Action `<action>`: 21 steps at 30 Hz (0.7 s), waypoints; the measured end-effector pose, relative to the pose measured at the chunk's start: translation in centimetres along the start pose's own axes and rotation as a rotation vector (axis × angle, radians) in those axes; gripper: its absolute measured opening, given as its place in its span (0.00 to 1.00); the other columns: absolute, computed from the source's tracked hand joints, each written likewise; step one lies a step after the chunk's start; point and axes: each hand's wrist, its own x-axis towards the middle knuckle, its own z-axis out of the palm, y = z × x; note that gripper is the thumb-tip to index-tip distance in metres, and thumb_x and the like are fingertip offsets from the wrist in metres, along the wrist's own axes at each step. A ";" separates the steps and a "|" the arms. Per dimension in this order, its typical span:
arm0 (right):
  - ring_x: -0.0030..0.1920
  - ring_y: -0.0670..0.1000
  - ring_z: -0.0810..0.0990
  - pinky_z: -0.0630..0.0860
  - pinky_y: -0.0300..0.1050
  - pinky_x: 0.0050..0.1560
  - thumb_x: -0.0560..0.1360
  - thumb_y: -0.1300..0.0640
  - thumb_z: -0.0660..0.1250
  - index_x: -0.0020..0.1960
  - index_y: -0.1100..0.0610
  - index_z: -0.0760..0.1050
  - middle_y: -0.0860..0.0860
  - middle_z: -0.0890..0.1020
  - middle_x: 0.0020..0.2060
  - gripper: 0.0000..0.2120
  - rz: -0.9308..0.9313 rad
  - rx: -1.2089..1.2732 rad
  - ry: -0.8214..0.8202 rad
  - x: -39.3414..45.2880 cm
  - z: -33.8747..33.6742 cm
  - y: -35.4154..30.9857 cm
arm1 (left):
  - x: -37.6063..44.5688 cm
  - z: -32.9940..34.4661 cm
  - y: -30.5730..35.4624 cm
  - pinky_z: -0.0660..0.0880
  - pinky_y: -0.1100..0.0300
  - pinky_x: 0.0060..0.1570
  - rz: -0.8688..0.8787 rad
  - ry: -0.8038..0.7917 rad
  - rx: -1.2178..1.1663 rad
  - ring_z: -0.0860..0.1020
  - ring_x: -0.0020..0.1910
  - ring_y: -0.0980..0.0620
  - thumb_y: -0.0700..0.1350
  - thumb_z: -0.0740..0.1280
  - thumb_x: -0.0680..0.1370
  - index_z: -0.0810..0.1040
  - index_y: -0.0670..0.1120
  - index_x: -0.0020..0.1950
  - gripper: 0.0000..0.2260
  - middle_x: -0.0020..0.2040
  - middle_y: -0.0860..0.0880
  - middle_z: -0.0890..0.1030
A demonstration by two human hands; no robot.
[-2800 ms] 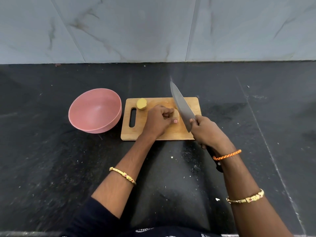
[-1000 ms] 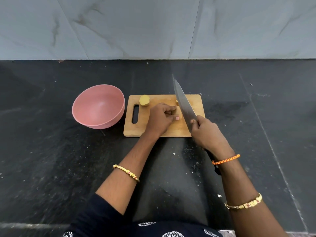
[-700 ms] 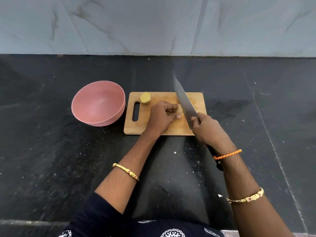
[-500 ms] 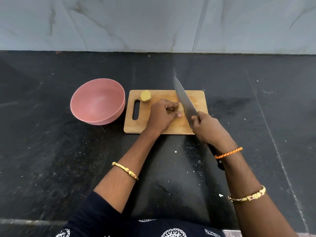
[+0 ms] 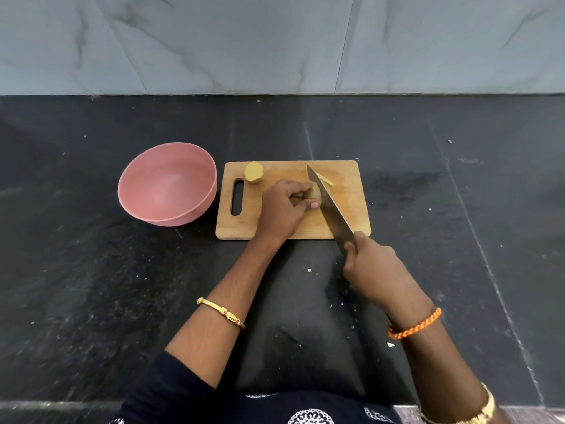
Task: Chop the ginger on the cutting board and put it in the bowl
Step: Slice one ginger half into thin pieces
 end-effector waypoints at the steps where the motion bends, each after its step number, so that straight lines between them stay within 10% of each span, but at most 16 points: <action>1: 0.46 0.60 0.80 0.78 0.58 0.51 0.81 0.49 0.52 0.52 0.54 0.69 0.58 0.78 0.45 0.11 0.005 0.003 0.000 -0.5 -0.3 0.4 | 0.0 0.0 0.0 0.72 0.76 0.47 0.007 -0.005 0.010 0.76 0.48 0.58 0.37 0.74 0.69 0.79 0.41 0.59 0.18 0.52 0.50 0.79; 9: 0.34 0.55 0.75 0.74 0.48 0.37 0.80 0.51 0.54 0.36 0.50 0.63 0.54 0.75 0.36 0.14 -0.066 0.133 0.139 -0.5 -2.7 0.1 | 0.6 -0.4 0.1 0.71 0.76 0.43 0.009 -0.068 0.076 0.74 0.43 0.58 0.39 0.74 0.69 0.79 0.42 0.60 0.19 0.48 0.50 0.77; 21: 0.44 0.61 0.79 0.79 0.59 0.48 0.80 0.52 0.54 0.47 0.56 0.70 0.59 0.78 0.45 0.10 -0.078 0.155 0.159 2.5 -1.4 -2.2 | 0.5 -0.4 -0.1 0.74 0.70 0.46 0.039 -0.064 0.084 0.75 0.43 0.57 0.39 0.75 0.69 0.79 0.41 0.59 0.19 0.48 0.50 0.78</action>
